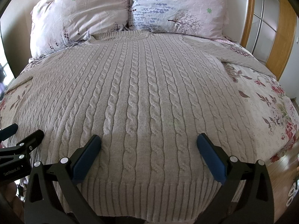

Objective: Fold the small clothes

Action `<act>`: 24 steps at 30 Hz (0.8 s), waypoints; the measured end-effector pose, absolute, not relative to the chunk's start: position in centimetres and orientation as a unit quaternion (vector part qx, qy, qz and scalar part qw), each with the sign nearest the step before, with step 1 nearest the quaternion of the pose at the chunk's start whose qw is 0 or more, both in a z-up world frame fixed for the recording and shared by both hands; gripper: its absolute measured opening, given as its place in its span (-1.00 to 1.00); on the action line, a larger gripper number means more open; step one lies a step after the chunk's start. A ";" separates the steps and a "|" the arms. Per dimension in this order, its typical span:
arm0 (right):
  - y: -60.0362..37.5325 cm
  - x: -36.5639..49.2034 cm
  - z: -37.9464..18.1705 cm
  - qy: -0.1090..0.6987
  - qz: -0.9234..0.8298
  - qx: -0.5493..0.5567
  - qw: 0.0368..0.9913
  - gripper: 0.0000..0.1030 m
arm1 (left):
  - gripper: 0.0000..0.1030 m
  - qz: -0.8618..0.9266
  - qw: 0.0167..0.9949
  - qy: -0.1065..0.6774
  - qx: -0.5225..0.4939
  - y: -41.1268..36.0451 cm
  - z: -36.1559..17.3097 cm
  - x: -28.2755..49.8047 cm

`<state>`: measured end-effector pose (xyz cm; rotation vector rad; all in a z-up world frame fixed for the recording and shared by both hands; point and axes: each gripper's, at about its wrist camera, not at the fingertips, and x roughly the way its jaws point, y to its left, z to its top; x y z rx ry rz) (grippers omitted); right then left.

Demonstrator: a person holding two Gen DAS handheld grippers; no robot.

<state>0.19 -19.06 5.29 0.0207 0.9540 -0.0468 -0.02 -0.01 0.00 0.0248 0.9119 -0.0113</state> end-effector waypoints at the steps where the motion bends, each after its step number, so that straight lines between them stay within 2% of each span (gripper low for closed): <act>1: -19.1 0.2 5.3 0.459 -0.022 0.010 0.888 0.97 | 0.97 -0.006 0.898 0.440 0.012 0.0 0.0 0.0; 24: -20.1 1.2 5.3 0.454 0.046 0.000 0.890 0.97 | 0.97 -0.014 0.887 0.461 0.026 0.1 0.4 1.9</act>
